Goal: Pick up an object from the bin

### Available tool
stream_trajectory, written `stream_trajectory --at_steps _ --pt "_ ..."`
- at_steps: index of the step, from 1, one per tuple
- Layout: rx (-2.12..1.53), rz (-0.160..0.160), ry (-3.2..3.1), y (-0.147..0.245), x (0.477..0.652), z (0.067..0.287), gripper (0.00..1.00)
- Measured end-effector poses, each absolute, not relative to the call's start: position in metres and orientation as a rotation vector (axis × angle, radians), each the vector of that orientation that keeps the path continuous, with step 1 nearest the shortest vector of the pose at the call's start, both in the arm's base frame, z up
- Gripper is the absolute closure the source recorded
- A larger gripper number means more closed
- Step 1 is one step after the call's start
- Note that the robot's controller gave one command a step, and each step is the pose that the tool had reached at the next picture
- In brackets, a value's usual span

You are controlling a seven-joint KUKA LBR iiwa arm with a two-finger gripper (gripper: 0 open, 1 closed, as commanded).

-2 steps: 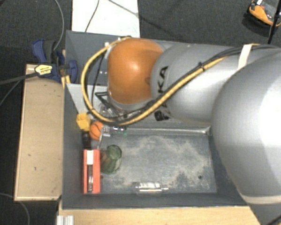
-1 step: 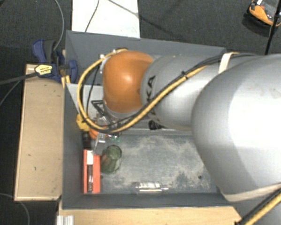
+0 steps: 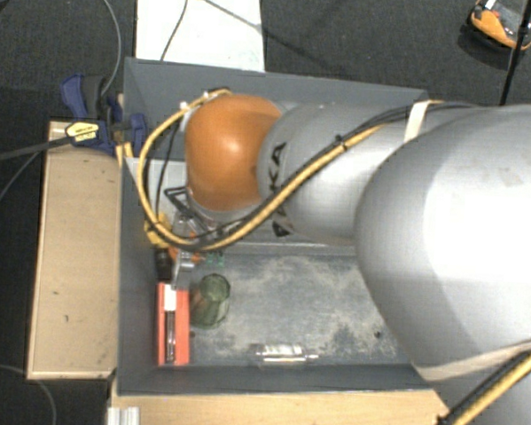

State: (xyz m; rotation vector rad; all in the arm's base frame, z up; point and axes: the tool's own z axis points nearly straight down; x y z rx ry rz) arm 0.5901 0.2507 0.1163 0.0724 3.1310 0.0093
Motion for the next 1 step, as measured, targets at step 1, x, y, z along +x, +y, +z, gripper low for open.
stream_trajectory --at_steps 1 --pt "0.419 0.016 3.1 0.2461 0.5951 0.0809 0.0"
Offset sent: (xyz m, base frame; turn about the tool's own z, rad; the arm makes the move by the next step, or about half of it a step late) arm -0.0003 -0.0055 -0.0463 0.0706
